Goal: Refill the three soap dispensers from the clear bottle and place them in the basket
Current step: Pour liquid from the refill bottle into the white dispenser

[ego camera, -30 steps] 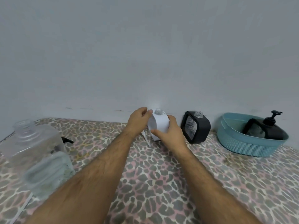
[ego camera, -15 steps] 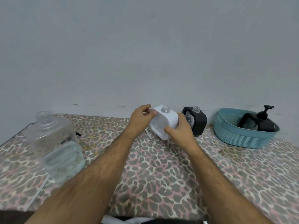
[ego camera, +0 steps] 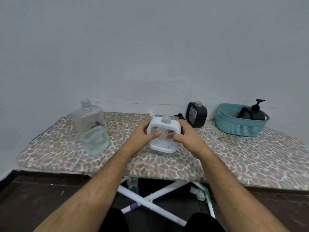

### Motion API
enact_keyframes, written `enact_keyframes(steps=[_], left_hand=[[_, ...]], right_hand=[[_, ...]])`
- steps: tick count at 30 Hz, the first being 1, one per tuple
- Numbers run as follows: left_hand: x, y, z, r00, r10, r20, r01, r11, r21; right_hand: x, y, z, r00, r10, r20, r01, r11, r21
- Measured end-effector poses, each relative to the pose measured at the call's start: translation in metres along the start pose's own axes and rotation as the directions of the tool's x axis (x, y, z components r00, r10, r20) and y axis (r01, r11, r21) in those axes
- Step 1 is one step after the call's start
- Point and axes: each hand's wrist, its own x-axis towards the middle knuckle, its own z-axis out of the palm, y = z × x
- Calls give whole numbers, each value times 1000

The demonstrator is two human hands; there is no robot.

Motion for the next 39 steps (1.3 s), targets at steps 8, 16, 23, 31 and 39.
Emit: enact_keyframes(steps=[8,16,23,31,39], left_hand=[[-44,-8,-13,997,-29,-78,32,999,35],[-41,-20,0,997,-31,-73,35,998,61],[-27,-22,7,998,-37,-57,40,998,40],[-30,-27,7,996,-52,-79,54,998,20],[-38,-23,5,995,-33,-90,35,999,16]], right_hand=[[-30,-5,28,999,16,46,-13,999,-51],[-40,3,22,999,21,29,-19,996,-90],[-31,12,15,1000,-11,-19,9,997,-79],[-27,17,16,1000,-30,-5,29,988,-154],[-21,20,17,998,-65,4,65,986,-152]])
